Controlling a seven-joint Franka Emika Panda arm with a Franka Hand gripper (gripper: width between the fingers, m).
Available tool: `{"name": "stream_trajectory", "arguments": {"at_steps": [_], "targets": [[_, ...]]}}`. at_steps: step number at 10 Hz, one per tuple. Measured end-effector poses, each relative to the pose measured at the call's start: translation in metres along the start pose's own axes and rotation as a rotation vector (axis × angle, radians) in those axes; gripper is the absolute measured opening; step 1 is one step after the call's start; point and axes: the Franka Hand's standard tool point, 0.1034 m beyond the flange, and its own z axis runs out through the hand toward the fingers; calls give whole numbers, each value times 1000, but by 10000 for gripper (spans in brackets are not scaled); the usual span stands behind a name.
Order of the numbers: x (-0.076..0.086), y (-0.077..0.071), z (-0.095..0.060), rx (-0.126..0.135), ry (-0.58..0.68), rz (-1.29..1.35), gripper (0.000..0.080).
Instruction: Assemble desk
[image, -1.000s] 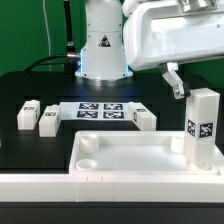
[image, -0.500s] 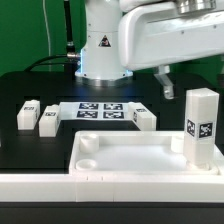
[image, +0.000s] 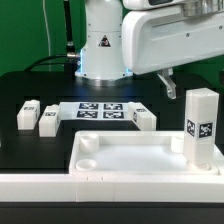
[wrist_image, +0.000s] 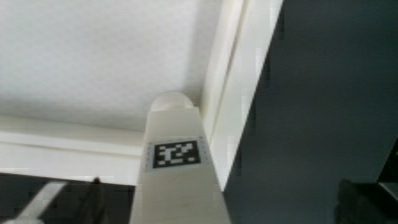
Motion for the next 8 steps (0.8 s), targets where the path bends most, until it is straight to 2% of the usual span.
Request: {"name": "stream_trajectory", "arguments": {"at_steps": [1,2,6,8], "targets": [[2,2,-1,-13,13,-20,649],[4,9,-3,-15,18,-32,649],[4,9,0,-14,16,-30,649],[9,11,5,-18,24,-22,649]]}}
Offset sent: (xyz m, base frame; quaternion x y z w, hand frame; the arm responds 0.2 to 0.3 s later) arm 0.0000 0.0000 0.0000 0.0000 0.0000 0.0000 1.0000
